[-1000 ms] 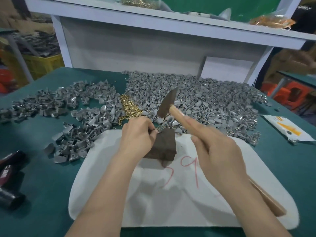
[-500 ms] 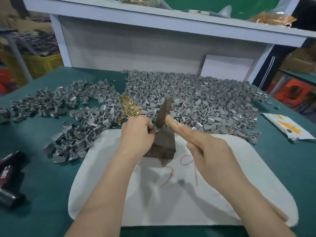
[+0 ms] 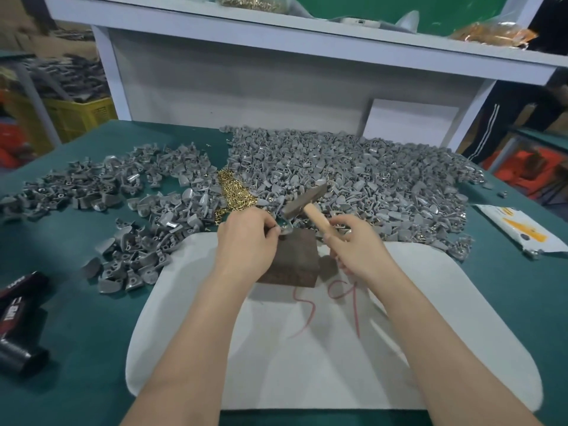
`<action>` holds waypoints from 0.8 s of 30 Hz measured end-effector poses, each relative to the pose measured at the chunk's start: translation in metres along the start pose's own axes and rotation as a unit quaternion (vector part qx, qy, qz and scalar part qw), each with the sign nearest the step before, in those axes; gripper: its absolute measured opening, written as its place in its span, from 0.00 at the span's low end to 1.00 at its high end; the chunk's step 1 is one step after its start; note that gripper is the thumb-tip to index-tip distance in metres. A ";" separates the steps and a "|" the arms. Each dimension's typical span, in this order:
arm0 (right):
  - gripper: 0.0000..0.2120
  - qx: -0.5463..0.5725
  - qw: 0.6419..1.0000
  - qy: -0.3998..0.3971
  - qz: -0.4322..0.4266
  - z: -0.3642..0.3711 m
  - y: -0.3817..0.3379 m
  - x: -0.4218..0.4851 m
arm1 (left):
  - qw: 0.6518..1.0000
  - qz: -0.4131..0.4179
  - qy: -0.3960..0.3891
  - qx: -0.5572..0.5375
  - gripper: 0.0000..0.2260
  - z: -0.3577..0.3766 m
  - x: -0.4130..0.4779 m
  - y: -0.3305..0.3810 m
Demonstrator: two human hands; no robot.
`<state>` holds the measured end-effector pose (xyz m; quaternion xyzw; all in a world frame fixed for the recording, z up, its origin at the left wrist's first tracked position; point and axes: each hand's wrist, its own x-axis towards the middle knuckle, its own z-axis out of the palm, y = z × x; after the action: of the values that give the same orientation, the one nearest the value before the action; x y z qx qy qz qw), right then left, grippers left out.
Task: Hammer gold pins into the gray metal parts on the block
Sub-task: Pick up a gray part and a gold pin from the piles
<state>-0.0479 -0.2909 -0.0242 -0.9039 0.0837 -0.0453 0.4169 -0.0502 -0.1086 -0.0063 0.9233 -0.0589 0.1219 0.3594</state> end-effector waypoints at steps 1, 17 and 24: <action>0.13 -0.049 0.999 0.001 -0.004 0.000 0.001 -0.001 | 1.000 -0.001 0.002 -0.003 0.06 0.000 0.000 0.000; 0.36 0.002 0.991 0.123 -0.055 0.003 -0.091 0.059 | 0.940 -0.079 0.228 -0.242 0.08 -0.008 0.008 -0.006; 0.19 -0.223 0.924 -0.130 -0.282 0.089 -0.134 0.038 | 0.812 -0.184 0.349 -0.431 0.13 -0.022 0.010 -0.012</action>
<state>0.0183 -0.1460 0.0206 -0.9577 -0.2213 -0.0237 0.1822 -0.0420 -0.0849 0.0045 0.5631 0.1944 0.3294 0.7325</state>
